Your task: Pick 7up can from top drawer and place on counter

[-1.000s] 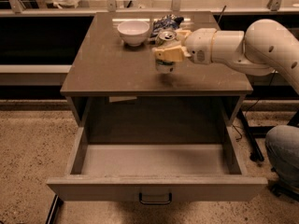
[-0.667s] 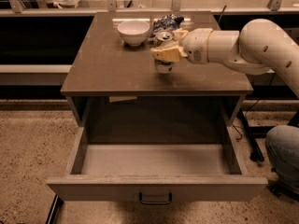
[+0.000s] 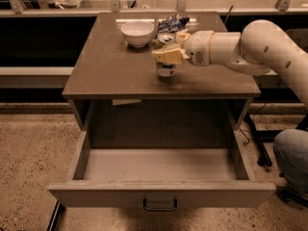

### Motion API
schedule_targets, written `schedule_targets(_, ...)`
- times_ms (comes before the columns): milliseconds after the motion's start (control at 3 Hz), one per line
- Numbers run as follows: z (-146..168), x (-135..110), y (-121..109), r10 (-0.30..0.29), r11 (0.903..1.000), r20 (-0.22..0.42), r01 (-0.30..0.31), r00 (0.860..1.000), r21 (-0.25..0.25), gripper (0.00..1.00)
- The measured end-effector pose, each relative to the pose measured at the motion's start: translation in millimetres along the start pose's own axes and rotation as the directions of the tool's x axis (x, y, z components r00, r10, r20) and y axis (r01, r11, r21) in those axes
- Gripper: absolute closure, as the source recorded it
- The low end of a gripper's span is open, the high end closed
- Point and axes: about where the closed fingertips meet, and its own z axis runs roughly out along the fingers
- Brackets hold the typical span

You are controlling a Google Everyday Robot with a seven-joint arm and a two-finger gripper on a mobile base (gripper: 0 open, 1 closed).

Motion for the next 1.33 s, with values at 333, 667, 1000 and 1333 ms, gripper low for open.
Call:
schedule_targets(333, 2, 0, 1, 0.000, 1.0000, 0.001, 0.000, 1.000, -0.004, 0.08)
schedule_targets(667, 4, -1, 3, 0.000, 1.0000, 0.001, 0.000, 1.000, -0.007, 0.00)
schedule_targets(1000, 4, -1, 2, -0.002, 1.0000, 0.001, 0.002, 1.000, -0.007, 0.00)
schedule_targets(1333, -14, -14, -5, -0.059, 0.9981, -0.007, 0.059, 0.998, 0.013, 0.00)
